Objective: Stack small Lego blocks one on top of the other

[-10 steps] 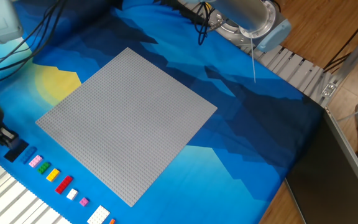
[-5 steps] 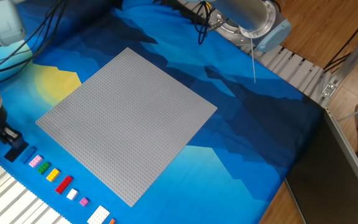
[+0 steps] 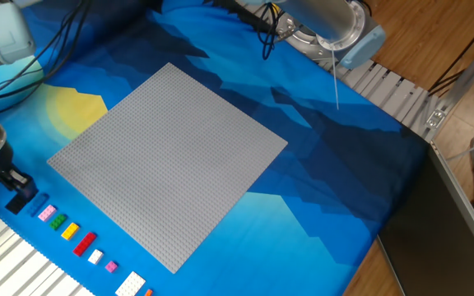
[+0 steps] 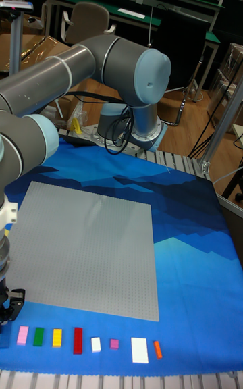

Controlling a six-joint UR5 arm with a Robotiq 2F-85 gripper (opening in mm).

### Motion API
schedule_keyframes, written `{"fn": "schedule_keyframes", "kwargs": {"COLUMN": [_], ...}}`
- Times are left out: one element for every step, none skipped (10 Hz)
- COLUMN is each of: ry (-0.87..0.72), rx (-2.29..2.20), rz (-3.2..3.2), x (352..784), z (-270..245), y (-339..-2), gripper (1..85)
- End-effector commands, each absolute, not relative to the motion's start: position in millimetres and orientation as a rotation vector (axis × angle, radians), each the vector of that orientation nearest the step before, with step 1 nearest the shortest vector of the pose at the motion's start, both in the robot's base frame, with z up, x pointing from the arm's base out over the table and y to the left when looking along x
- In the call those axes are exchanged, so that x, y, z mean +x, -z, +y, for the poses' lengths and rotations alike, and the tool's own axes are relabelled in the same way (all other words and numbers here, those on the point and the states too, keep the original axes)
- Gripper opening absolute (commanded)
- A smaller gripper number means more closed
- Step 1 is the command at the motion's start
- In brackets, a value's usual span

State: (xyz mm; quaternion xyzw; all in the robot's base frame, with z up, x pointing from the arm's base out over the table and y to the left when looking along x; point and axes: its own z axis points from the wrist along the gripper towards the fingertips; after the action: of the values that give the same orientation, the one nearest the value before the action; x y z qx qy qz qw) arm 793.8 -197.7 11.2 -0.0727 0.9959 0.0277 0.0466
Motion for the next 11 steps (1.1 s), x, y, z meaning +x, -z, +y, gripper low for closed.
{"fn": "schedule_keyframes", "kwargs": {"ry": [-0.097,-0.097,-0.097,-0.099,-0.098,-0.100,-0.100,-0.103,-0.109,-0.111,-0.113], "rx": [-0.223,-0.225,-0.232,-0.237,-0.236,-0.241,-0.243,-0.243,-0.243,-0.245,-0.244], "rz": [3.029,3.029,3.028,3.027,3.024,3.024,3.025,3.026,3.023,3.021,3.018], "x": [796.8,797.4,797.6,797.8,799.0,799.7,799.3,798.9,799.4,799.7,800.2], "z": [-196.0,-195.9,-196.6,-196.9,-196.8,-196.5,-196.8,-196.7,-195.5,-195.3,-195.1], "y": [-8.3,-8.0,-7.6,-7.2,-6.5,-5.9,-6.0,-5.9,-5.4,-5.2,-4.9], "gripper": [47.3,47.3,47.3,47.3,47.3,47.3,47.0,46.7,46.0,46.0,45.7]}}
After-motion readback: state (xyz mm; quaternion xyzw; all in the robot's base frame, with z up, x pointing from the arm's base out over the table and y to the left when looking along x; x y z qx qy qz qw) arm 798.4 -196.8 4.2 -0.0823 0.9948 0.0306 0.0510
